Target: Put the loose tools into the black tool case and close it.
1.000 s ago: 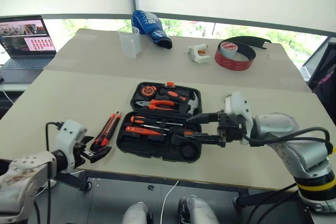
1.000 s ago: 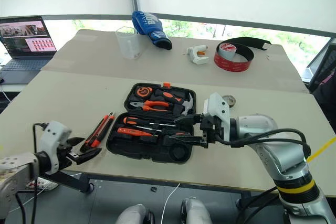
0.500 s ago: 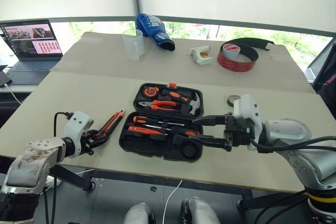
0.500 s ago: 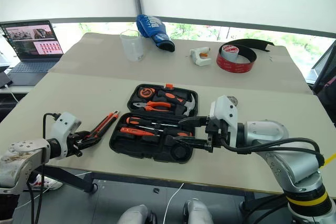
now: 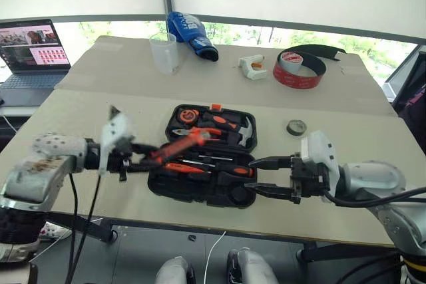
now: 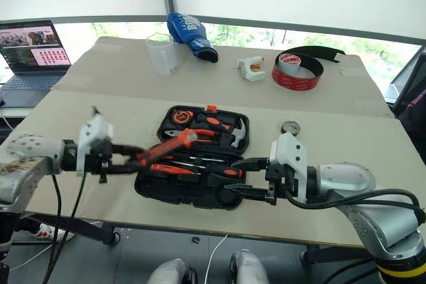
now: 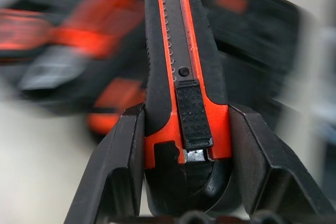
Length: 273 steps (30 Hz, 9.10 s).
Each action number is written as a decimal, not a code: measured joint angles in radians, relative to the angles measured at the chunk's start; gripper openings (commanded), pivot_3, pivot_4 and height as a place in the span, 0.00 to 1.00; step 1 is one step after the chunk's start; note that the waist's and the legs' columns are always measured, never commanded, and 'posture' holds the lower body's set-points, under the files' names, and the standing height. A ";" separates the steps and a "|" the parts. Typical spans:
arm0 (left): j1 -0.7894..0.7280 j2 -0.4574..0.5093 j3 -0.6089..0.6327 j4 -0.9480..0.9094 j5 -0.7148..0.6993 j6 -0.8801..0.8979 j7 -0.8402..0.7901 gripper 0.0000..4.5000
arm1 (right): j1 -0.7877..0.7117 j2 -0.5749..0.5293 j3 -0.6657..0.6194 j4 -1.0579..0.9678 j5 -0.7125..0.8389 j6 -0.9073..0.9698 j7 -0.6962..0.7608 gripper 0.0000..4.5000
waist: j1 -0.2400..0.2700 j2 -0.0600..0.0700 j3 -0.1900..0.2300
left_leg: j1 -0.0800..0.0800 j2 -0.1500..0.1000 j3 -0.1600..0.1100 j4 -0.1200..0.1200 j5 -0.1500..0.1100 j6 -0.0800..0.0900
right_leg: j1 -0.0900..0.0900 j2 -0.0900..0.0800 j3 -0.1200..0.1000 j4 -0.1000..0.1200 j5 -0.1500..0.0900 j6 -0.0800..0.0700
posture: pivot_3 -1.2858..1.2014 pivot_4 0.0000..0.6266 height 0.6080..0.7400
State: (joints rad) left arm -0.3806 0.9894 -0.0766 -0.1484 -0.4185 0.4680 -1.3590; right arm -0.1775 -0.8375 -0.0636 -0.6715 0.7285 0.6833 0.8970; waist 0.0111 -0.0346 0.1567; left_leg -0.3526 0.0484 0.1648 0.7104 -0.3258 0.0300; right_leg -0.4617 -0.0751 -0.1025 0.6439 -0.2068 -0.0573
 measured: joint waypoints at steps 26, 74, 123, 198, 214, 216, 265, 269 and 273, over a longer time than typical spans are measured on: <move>-0.371 -0.115 -0.337 0.349 0.123 -0.289 -0.252 0.99 | 0.117 0.002 -0.068 -0.105 0.002 0.004 -0.175 0.73 | 0.000 -0.001 0.000 | 0.000 -0.001 -0.001 0.004 0.000 0.003 | 0.002 0.001 0.004 0.001 -0.002 0.007 | 0.52 0.24 0.92; -0.325 -0.203 -0.320 0.408 0.254 -0.492 -0.252 0.01 | 0.079 0.022 -0.062 -0.082 0.040 0.027 -0.216 0.73 | -0.003 -0.001 -0.001 | 0.001 0.000 -0.002 0.006 0.000 0.004 | 0.003 0.001 0.004 0.003 -0.002 0.007 | 0.52 0.24 0.92; -0.185 -0.138 0.092 0.025 -0.102 0.195 -0.023 1.00 | -0.163 -0.142 -0.065 0.448 -0.180 -0.064 -0.006 0.73 | -0.017 -0.002 -0.002 | 0.000 -0.002 -0.002 0.010 -0.003 0.010 | 0.004 -0.001 0.007 0.002 -0.001 0.012 | 0.52 0.24 0.92; -0.058 -0.043 -0.045 -0.061 -0.009 0.023 0.040 1.00 | -0.336 0.017 0.223 0.228 -0.279 0.096 0.262 0.73 | -0.005 0.010 0.006 | -0.001 -0.001 -0.001 0.004 0.002 0.002 | 0.001 0.002 0.007 0.003 -0.001 0.004 | 0.52 0.24 0.92; -0.012 -0.204 0.099 0.396 0.208 -0.194 0.406 0.01 | -0.142 0.166 0.070 0.493 -0.436 -0.110 -0.079 0.00 | -0.004 0.010 0.007 | 0.000 -0.002 0.000 0.003 0.002 0.002 | 0.002 0.000 0.007 0.004 -0.001 0.004 | 0.52 0.24 0.92; -0.035 -0.246 0.092 0.415 0.221 -0.195 0.433 0.01 | -0.152 0.180 0.099 0.521 -0.457 -0.142 -0.078 0.00 | -0.003 0.010 0.007 | 0.000 -0.002 0.001 0.004 0.002 0.002 | 0.002 0.000 0.007 0.004 0.000 0.001 | 0.52 0.24 0.92; 0.129 -0.187 0.026 0.123 0.152 -0.052 0.215 0.01 | 0.128 0.106 0.070 0.383 -0.428 -0.297 0.056 0.00 | -0.012 0.010 0.006 | 0.000 -0.001 0.000 0.003 0.002 0.003 | 0.002 0.000 0.007 0.003 -0.004 0.009 | 0.52 0.24 0.92; 0.129 -0.187 0.026 0.126 0.163 -0.060 0.216 0.01 | 0.145 0.102 0.077 0.368 -0.441 -0.298 0.053 0.00 | -0.011 0.010 0.006 | 0.000 -0.001 0.000 0.003 0.002 0.003 | 0.003 -0.001 0.007 0.003 -0.004 0.009 | 0.52 0.24 0.92; 0.124 -0.172 0.019 0.146 0.181 -0.110 0.204 0.01 | 0.145 0.102 0.083 0.368 -0.454 -0.300 0.044 0.00 | -0.010 0.010 0.006 | 0.001 -0.001 0.000 0.003 0.002 0.003 | 0.003 0.000 0.007 0.003 -0.004 0.009 | 0.52 0.24 0.92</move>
State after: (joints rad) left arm -0.2571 0.8173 -0.0573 -0.0022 -0.2370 0.3579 -1.1551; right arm -0.0325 -0.7359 0.0190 -0.3033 0.2749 0.3834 0.9410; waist 0.0010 -0.0249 0.1629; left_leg -0.3521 0.0475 0.1649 0.7135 -0.3239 0.0326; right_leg -0.4590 -0.0755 -0.0957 0.6473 -0.2106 -0.0486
